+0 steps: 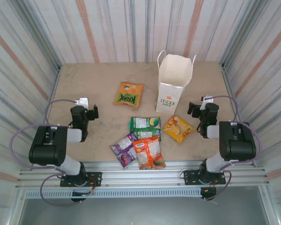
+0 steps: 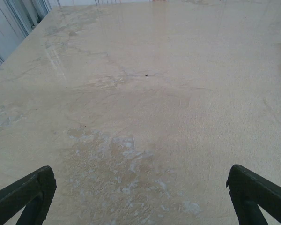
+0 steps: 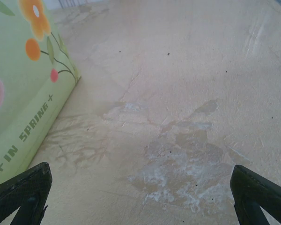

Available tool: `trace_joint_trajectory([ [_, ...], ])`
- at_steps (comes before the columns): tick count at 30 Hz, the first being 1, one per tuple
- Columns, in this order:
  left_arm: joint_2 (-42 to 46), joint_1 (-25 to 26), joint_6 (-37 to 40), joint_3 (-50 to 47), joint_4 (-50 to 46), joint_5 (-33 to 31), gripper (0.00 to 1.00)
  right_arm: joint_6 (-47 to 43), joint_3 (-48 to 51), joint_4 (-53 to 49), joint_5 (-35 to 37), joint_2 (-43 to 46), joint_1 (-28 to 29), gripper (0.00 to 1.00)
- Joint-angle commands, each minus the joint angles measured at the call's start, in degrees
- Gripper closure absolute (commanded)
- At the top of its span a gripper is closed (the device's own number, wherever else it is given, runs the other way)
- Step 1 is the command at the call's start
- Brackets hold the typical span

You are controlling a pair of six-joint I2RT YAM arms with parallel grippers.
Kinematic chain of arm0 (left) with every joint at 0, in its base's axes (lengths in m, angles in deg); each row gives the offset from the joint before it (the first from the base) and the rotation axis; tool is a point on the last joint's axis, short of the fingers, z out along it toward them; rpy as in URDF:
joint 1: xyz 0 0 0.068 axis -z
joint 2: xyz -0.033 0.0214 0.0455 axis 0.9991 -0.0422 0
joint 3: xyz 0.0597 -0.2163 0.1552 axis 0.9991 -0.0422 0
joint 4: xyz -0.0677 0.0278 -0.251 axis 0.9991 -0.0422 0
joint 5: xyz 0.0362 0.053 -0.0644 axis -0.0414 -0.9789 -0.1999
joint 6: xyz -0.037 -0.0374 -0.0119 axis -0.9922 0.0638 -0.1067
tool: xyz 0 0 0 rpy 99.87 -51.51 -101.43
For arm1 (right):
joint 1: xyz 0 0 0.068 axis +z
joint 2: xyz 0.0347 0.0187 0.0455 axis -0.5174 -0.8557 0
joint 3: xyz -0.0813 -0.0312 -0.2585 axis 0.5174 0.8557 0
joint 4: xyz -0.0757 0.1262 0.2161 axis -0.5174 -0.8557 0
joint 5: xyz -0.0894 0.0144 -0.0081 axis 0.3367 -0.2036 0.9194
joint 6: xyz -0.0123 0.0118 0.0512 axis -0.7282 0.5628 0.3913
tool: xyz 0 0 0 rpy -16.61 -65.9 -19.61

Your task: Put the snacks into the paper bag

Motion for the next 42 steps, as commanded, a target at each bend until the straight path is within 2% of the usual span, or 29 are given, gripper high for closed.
trace_joint_trajectory([
  [1,0.69,0.14,-0.27,0.85,0.34,-1.08,0.01,-1.73,-0.56,0.03,0.53,0.44,0.29,0.01],
  [23,2.35,0.73,0.68,1.1,-1.04,-0.7,0.03,-2.04,-1.05,-1.67,-0.84,2.09,0.18,0.01],
  [24,4.05,1.35,1.44,2.0,-4.27,-0.64,0.03,-2.3,-1.97,-4.81,-1.28,4.29,0.28,0.01],
  [29,14.25,3.43,1.7,9.84,-25.61,-1.17,0.07,0.21,-11.67,-34.04,-4.54,16.67,0.28,0.01],
  [33,21.69,4.35,-3.26,19.88,-47.22,-0.09,0.13,3.28,-17.91,-50.77,-8.46,25.62,0.29,0.01],
  [35,23.95,4.46,-4.54,24.84,-55.39,3.09,0.18,5.25,-21.89,-57.82,-9.88,28.66,0.34,0.01],
  [38,25.2,5.35,-7.22,33.15,-67.12,5.84,0.25,7.31,-30.78,-70.22,-10.37,30.65,1.15,0.01],
  [42,23.56,7.93,-9.59,43.84,-80.3,6.48,0.32,10.56,-44.13,-85.66,-10.21,29.92,3.54,0.01],
])
